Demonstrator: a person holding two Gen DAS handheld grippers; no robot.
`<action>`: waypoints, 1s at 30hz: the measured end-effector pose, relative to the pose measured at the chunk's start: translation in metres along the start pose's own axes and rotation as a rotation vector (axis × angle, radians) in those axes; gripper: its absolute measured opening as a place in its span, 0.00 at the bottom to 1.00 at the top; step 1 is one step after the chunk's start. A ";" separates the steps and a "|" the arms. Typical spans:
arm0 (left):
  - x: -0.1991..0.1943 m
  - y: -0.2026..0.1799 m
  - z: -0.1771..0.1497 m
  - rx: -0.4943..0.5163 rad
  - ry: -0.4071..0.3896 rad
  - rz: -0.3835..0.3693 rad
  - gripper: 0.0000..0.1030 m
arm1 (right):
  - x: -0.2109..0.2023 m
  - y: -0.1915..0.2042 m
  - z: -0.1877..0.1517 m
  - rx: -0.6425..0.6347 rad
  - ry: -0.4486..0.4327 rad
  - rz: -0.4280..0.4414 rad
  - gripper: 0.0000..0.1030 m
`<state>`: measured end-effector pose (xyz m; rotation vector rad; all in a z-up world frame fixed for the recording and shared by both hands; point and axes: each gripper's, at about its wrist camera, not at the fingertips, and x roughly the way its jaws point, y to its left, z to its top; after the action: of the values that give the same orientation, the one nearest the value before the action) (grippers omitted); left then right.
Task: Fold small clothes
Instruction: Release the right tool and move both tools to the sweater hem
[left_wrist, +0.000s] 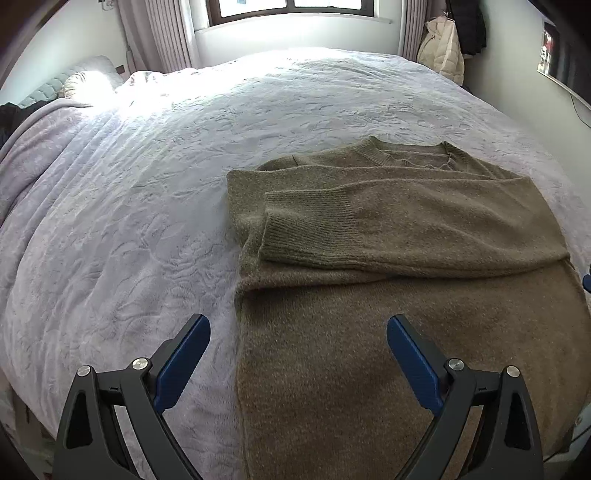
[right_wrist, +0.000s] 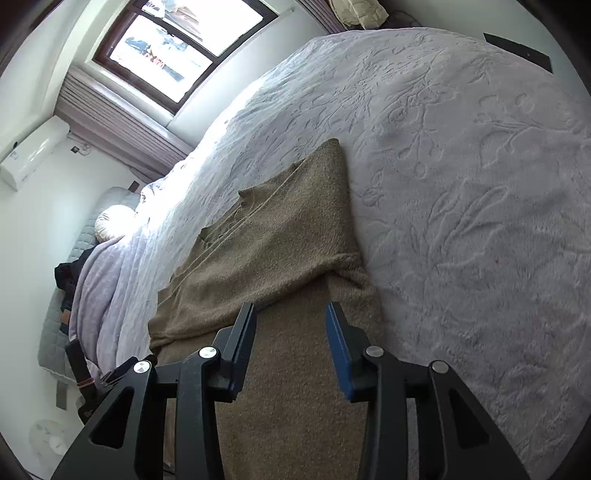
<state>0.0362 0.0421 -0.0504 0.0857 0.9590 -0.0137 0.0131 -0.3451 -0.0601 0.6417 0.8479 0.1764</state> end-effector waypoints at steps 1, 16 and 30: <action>-0.001 0.000 -0.003 -0.002 0.003 -0.004 0.94 | -0.001 0.003 -0.005 -0.012 0.002 -0.014 0.42; -0.011 -0.005 -0.080 -0.062 0.084 -0.053 0.94 | -0.014 0.035 -0.088 -0.184 0.033 -0.071 0.42; -0.012 -0.008 -0.106 -0.064 -0.001 -0.039 1.00 | -0.040 0.025 -0.138 -0.164 -0.035 0.006 0.49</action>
<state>-0.0573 0.0421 -0.1018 0.0084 0.9589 -0.0193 -0.1129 -0.2781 -0.0871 0.4923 0.7886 0.2371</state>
